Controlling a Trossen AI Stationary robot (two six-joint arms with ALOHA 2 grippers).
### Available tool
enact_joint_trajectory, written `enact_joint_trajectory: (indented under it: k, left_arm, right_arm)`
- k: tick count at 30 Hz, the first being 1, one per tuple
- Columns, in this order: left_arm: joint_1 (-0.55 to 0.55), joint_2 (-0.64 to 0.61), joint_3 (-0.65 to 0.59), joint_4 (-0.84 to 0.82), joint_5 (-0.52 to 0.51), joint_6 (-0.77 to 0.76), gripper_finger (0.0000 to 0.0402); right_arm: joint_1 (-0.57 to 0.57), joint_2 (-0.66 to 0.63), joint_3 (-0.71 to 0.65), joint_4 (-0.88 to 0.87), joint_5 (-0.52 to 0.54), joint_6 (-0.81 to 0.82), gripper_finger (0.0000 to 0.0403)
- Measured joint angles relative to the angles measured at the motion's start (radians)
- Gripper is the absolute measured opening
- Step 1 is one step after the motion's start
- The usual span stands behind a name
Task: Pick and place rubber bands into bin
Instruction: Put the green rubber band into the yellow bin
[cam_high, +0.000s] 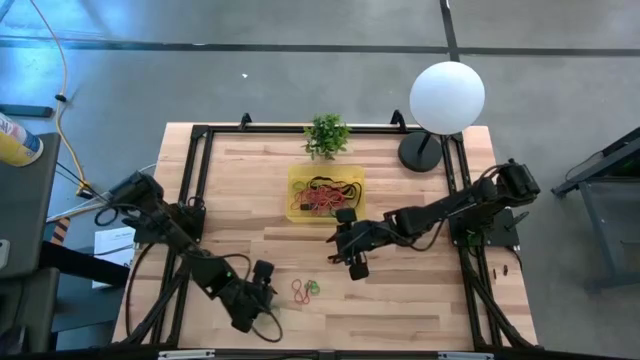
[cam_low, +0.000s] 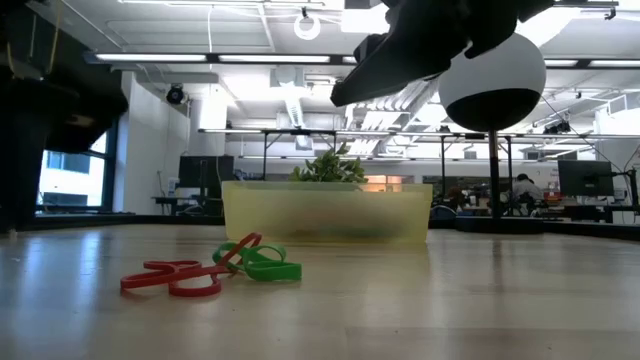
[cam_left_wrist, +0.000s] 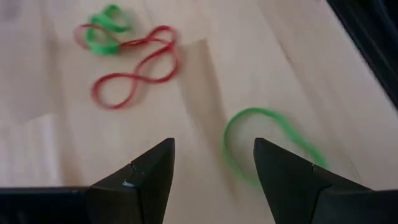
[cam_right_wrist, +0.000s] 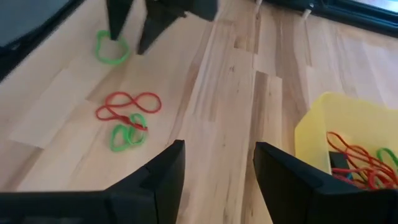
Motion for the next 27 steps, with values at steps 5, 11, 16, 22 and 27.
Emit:
enact_joint_trajectory:
  k: [5,11,16,22,27]
  left_arm:
    - [0.021,0.058,0.053,-0.004,0.095,0.050,0.0209]
    - [0.033,0.071,0.081,-0.078,0.107,0.051,0.0209]
    - [0.046,0.076,0.086,-0.118,0.127,-0.004,0.0209]
    - [0.065,0.089,0.124,-0.220,0.166,-0.034,0.0209]
    - [0.073,0.131,0.190,-0.297,0.180,-0.003,0.0209]
  right_arm:
    - [0.023,0.000,-0.011,-0.017,0.044,0.016,0.0177]
    - [0.027,0.000,-0.047,-0.007,0.079,0.044,0.0177]
    - [0.027,0.000,-0.084,0.038,0.080,0.061,0.0172]
    - [0.027,0.000,-0.102,0.069,0.088,0.061,0.0173]
    - [0.027,0.000,-0.102,0.072,0.095,0.052,0.0168]
